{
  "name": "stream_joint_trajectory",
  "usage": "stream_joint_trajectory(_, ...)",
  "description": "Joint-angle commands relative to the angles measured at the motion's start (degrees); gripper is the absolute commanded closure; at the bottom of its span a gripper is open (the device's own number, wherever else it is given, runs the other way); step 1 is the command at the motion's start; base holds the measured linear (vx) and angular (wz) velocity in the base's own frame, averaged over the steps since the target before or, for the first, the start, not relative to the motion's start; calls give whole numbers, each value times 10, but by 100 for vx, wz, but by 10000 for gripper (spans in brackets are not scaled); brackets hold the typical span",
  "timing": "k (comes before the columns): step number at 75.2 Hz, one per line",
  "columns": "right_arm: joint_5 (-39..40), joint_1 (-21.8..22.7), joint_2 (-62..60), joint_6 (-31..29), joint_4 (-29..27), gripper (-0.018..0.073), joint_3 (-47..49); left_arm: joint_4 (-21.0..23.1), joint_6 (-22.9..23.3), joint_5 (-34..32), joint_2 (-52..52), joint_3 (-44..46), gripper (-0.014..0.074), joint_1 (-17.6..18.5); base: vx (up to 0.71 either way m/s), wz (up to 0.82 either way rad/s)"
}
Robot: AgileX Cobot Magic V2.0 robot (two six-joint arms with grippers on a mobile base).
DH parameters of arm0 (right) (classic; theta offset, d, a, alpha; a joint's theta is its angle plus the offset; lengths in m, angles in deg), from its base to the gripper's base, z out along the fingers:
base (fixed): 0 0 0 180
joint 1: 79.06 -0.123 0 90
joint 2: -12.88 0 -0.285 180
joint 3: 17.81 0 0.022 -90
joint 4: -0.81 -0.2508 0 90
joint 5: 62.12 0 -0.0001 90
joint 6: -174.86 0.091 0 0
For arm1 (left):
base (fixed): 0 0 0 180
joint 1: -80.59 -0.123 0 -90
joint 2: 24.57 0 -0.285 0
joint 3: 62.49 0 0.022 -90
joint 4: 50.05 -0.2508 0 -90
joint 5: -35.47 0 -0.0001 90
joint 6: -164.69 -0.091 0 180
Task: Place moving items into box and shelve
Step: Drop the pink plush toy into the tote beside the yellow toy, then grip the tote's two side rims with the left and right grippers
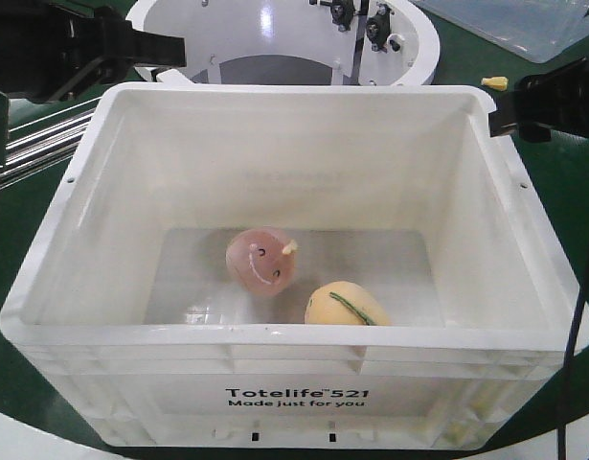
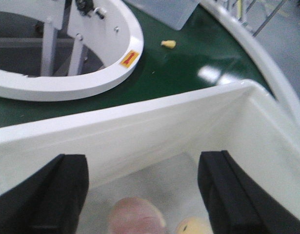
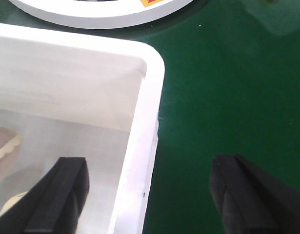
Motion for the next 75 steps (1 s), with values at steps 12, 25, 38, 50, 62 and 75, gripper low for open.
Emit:
stream_joint_trajectory(12, 18, 1, -12, -10, 3, -3, 17, -253, 216, 123, 16, 42, 38, 0, 0, 0)
stream_joint_trajectory(25, -12, 1, -4, -10, -19, -3, 17, -266, 252, 144, 16, 42, 38, 0, 0, 0)
stream_joint_trajectory(38, -17, 1, 20, -13, -61, -3, 17, -232, 251, 168, 4, 42, 38, 0, 0, 0)
stream_joint_trajectory(50, -26, 1, 45, -13, -57, -3, 17, -228, 251, 184, -26, 42, 38, 0, 0, 0)
stream_joint_trajectory(62, -40, 1, 69, -13, -61, -3, 17, -222, 250, 187, -52, 42, 38, 0, 0, 0)
stream_joint_trajectory(75, -46, 1, 94, -14, -78, 9, 17, -222, 247, 187, -70, 42, 38, 0, 0, 0)
